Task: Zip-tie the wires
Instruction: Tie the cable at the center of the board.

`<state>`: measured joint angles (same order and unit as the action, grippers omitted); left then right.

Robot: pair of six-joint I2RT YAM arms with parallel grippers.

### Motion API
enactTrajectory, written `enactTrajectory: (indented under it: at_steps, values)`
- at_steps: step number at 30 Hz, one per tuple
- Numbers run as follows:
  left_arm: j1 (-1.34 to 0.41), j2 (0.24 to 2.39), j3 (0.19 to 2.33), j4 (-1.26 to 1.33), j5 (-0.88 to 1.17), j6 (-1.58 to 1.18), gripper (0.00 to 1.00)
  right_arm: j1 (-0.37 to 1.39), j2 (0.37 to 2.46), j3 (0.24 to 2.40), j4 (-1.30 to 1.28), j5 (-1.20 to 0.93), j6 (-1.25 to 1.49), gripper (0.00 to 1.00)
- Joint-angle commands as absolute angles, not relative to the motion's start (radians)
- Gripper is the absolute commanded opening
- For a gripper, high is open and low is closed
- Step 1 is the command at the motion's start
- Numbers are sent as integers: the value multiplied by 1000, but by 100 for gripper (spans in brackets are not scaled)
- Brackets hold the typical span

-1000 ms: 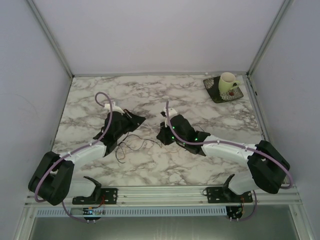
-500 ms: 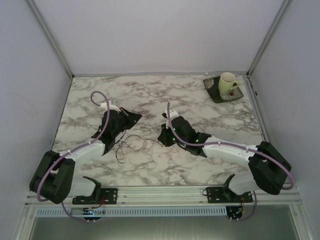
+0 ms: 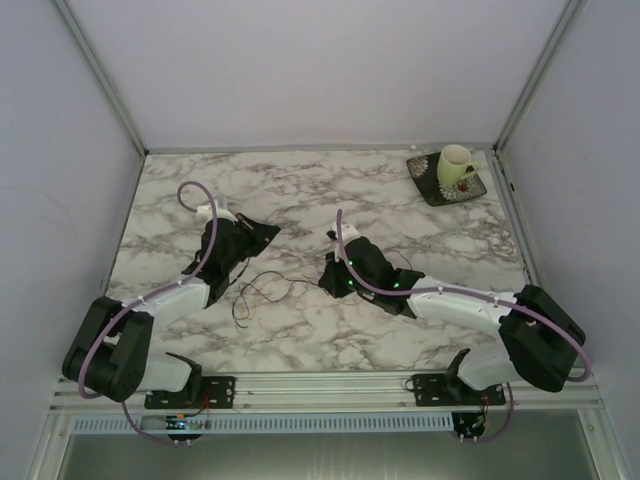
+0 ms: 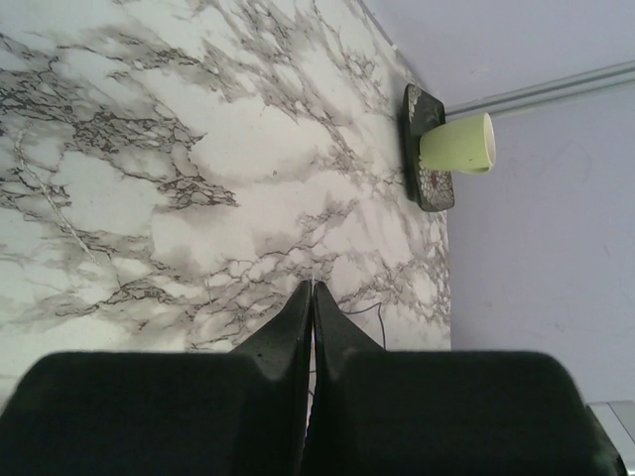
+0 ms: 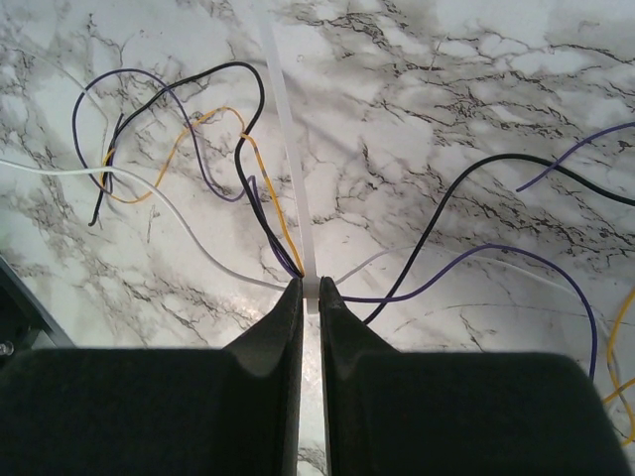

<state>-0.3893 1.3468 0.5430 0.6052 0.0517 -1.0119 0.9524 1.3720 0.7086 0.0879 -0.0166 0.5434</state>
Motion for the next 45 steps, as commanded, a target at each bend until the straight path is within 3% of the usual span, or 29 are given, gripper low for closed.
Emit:
enactTrajectory:
  at_steps: [1,4,9,12,16,19,26,29,39,45]
  values:
    - [-364,1365,573,711,24,-1008,0,963,1348,701,27,-9,554,0]
    - [-364,1375,576,728,64,-993,0,958,1353,717,32,-6,543,0]
    - [-365,1360,572,713,126,-949,48,931,1389,757,27,-15,530,0]
    - [-364,1339,566,679,142,-929,70,921,1412,784,23,-11,522,0]
    - [-364,1322,545,671,178,-934,91,905,1436,829,22,-10,517,0]
    - [-367,1321,525,685,207,-955,100,902,1442,854,24,-10,513,0]
    - [-437,1352,498,739,227,-993,99,897,1436,877,40,-2,504,0]
    - [-481,1390,521,769,219,-1002,93,897,1452,894,45,-16,502,0]
    - [-550,1512,568,856,212,-1024,40,899,1460,899,57,-34,498,0]
    - [-555,1515,579,855,210,-1018,15,899,1468,893,41,-24,496,0]
